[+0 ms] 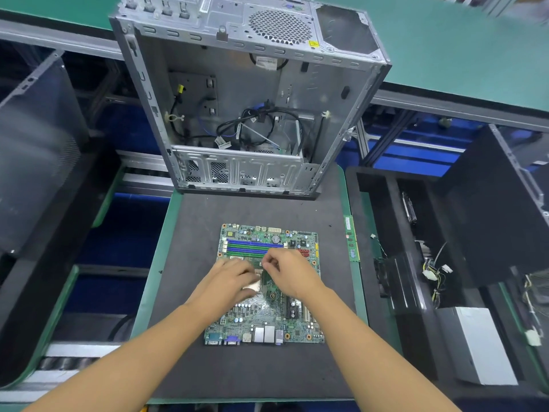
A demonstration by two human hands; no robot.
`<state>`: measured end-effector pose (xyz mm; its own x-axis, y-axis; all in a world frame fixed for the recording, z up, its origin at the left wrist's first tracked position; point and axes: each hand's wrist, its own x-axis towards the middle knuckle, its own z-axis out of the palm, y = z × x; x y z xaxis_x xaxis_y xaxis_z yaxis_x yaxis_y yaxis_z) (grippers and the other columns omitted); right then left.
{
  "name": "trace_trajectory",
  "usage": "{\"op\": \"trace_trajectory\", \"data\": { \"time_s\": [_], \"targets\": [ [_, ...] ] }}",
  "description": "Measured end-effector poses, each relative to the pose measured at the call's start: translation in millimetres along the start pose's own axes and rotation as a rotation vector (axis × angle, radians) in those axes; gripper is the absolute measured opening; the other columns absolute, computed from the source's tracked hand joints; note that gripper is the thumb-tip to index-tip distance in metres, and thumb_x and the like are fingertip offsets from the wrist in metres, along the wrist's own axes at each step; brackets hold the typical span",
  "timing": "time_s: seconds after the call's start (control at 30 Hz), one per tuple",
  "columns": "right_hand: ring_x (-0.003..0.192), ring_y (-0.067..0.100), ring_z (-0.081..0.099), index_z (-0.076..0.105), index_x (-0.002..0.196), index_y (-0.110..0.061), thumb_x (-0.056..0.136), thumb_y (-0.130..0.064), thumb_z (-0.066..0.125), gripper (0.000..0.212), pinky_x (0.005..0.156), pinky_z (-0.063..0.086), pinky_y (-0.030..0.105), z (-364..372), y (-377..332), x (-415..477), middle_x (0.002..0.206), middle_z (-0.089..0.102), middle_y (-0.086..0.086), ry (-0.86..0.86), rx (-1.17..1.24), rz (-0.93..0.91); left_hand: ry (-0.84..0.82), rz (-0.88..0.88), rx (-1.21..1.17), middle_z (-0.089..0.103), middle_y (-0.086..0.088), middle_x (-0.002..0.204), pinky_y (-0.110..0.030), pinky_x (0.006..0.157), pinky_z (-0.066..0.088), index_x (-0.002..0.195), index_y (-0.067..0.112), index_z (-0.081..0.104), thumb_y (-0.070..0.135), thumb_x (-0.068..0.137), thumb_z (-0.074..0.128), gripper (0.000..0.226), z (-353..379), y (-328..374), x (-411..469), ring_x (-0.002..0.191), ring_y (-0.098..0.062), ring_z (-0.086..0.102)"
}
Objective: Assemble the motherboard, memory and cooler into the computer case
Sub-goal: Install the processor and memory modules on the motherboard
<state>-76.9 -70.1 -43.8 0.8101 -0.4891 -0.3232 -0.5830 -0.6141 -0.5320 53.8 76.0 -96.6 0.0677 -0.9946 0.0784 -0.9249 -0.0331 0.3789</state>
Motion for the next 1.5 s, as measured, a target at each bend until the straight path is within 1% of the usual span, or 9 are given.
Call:
{"op": "trace_trajectory", "data": {
  "time_s": [0.1, 0.2, 0.4, 0.47, 0.6, 0.73, 0.9, 1.23, 1.5],
  "targets": [
    [0.078, 0.009, 0.054, 0.067, 0.104, -0.018, 0.103, -0.022, 0.057, 0.011, 0.068, 0.04, 0.026, 1.8, 2.3, -0.7, 0.083, 0.056, -0.014, 0.024, 0.033, 0.002, 0.066, 0.086, 0.079, 0.064, 0.012, 0.085, -0.029, 0.075, 0.05, 0.082, 0.027, 0.076, 0.031, 0.076, 0.085, 0.011, 2.0, 2.4, -0.9, 0.078, -0.014, 0.061],
    [0.081, 0.011, 0.054, 0.066, 0.103, -0.017, 0.102, -0.022, 0.057, 0.01, 0.07, 0.042, 0.027, 3.9, 3.6, -1.3, 0.082, 0.056, -0.013, 0.04, 0.047, 0.001, 0.043, 0.092, 0.253, 0.062, 0.013, 0.093, -0.032, 0.075, 0.047, 0.092, 0.027, 0.068, 0.032, 0.088, 0.069, 0.006, 4.5, 5.7, -11.8, 0.079, -0.015, 0.056],
    [0.071, 0.005, 0.055, 0.067, 0.096, -0.016, 0.098, -0.017, 0.059, 0.008, 0.07, 0.046, 0.02, 5.6, 3.7, -3.4, 0.081, 0.063, -0.008, -0.005, 0.117, 0.015, -0.193, -0.065, -0.047, 0.063, 0.029, 0.118, -0.027, 0.088, 0.032, 0.117, 0.04, 0.068, 0.034, 0.1, 0.051, 0.025, -21.9, -10.8, -0.5, 0.105, -0.003, 0.052],
    [0.068, 0.001, 0.054, 0.068, 0.091, -0.017, 0.096, -0.017, 0.061, 0.008, 0.065, 0.043, 0.013, 3.3, 5.0, -4.3, 0.078, 0.063, -0.011, -0.067, 0.152, 0.031, -0.264, -0.046, -0.109, 0.065, 0.029, 0.116, -0.024, 0.088, 0.027, 0.113, 0.039, 0.071, 0.021, 0.097, 0.057, 0.027, -28.1, -21.5, 11.6, 0.107, -0.004, 0.052],
    [0.072, 0.006, 0.067, 0.068, 0.083, -0.022, 0.099, -0.023, 0.061, 0.017, 0.069, 0.053, 0.021, -0.6, 6.3, -1.6, 0.08, 0.072, -0.009, -0.148, 0.202, 0.092, -0.37, 0.054, -0.021, 0.061, 0.027, 0.12, -0.028, 0.085, 0.026, 0.113, 0.041, 0.071, -0.002, 0.087, 0.056, 0.052, -34.3, -31.8, 27.7, 0.104, -0.008, 0.045],
    [0.058, -0.006, 0.063, 0.068, 0.081, -0.02, 0.097, -0.015, 0.066, 0.017, 0.054, 0.045, 0.009, -2.2, 5.6, 2.1, 0.078, 0.073, -0.006, -0.211, 0.3, 0.17, -0.353, 0.188, 0.095, 0.055, 0.023, 0.127, -0.031, 0.08, 0.024, 0.114, 0.045, 0.068, 0.001, 0.086, 0.059, 0.053, -32.3, -36.8, 27.3, 0.107, -0.013, 0.042],
    [0.055, 0.01, 0.061, 0.07, 0.082, -0.009, 0.095, -0.009, 0.069, 0.013, 0.047, 0.048, 0.021, -4.3, 2.5, 4.9, 0.079, 0.075, 0.01, -0.299, 0.422, 0.358, -0.319, 0.197, 0.146, 0.041, 0.023, 0.146, -0.03, 0.086, 0.021, 0.119, 0.054, 0.062, 0.003, 0.083, 0.06, 0.063, -30.5, -40.4, 25.8, 0.122, -0.013, 0.034],
    [0.046, 0.008, 0.056, 0.066, 0.11, 0.012, 0.098, -0.005, 0.064, 0.021, 0.041, 0.044, 0.017, -0.2, -9.7, 5.2, 0.068, 0.072, 0.007, -0.554, 0.531, 0.653, -0.288, 0.216, 0.228, 0.049, 0.025, 0.14, -0.031, 0.088, 0.015, 0.116, 0.053, 0.062, 0.007, 0.083, 0.064, 0.057, -28.8, -37.1, 22.8, 0.124, -0.011, 0.035],
    [0.045, 0.012, 0.061, 0.06, 0.115, 0.012, 0.097, -0.009, 0.067, 0.028, 0.043, 0.048, 0.02, 20.1, -6.3, -3.9, 0.073, 0.073, 0.014, -0.431, 0.593, 0.755, -0.305, 0.169, 0.195, 0.047, 0.025, 0.142, -0.029, 0.088, 0.009, 0.116, 0.051, 0.064, 0.005, 0.084, 0.061, 0.056, -28.1, -35.7, 21.0, 0.124, -0.011, 0.033]
  ]
}}
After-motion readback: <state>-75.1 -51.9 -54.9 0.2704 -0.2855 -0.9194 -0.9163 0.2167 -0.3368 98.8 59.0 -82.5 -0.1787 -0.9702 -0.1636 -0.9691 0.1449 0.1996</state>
